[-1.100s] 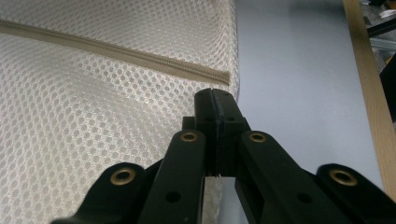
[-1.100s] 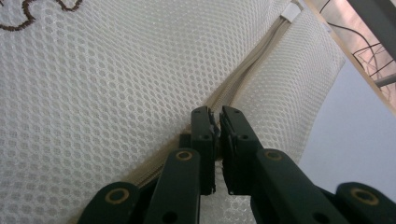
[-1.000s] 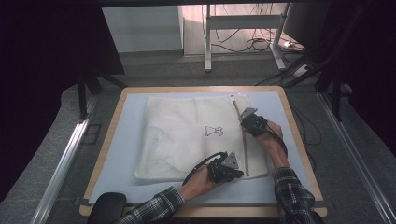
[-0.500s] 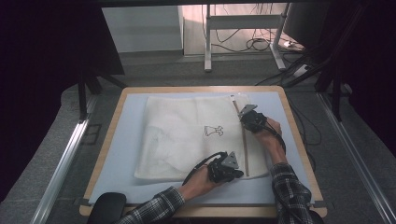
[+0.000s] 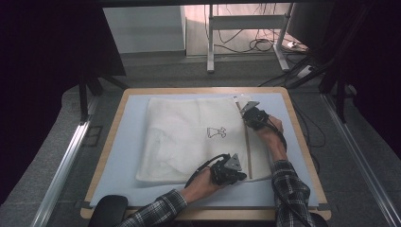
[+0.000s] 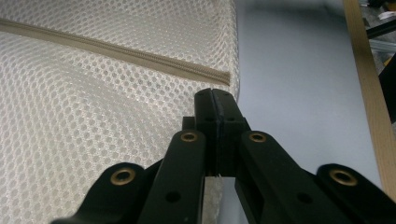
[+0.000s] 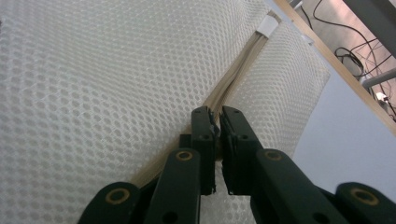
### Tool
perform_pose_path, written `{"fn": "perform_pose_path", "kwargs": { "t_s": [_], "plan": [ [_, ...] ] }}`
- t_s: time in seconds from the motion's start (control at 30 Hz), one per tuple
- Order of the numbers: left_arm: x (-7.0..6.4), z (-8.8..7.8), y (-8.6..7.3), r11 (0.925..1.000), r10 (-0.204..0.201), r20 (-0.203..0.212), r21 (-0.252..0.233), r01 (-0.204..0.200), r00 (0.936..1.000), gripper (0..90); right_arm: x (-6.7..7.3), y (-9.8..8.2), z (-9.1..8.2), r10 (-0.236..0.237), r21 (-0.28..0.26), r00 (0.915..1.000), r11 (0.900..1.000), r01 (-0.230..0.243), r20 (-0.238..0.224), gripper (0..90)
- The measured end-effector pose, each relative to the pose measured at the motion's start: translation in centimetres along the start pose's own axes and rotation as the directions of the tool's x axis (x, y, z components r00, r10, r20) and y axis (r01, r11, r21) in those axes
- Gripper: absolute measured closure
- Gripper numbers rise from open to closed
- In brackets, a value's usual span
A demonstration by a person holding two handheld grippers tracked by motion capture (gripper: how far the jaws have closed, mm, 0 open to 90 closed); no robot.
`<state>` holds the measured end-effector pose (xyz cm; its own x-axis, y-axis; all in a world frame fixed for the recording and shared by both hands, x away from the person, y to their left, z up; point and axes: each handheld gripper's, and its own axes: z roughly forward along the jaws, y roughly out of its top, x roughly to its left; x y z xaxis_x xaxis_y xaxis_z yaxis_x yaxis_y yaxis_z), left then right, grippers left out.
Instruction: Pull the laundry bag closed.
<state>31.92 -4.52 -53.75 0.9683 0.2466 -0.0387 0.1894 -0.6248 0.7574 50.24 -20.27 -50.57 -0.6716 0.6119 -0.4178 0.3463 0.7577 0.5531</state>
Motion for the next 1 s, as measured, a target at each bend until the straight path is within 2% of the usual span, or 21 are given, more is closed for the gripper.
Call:
{"fn": "perform_pose_path", "kwargs": {
  "t_s": [0.3, 0.63, 1.0],
  "plan": [
    [0.0, 0.0, 0.0, 1.0000, -0.002, 0.001, -0.001, 0.002, 1.0000, 90.0, -0.5, 0.3, 0.8, 0.012, -0.002, 0.9999, 1.000, -0.012, 0.001, 83.5],
    [0.0, 0.0, 0.0, 1.0000, -0.004, 0.002, -0.001, 0.004, 1.0000, 90.0, -1.2, 1.2, 1.7, 0.004, 0.004, 1.0000, 1.000, -0.004, 0.008, 83.4],
    [0.0, 0.0, 0.0, 1.0000, -0.003, 0.000, -0.002, 0.003, 1.0000, 89.9, -1.9, 1.8, 2.7, 0.033, 0.006, 0.9994, 0.999, -0.033, 0.011, 83.5]
  ]
}}
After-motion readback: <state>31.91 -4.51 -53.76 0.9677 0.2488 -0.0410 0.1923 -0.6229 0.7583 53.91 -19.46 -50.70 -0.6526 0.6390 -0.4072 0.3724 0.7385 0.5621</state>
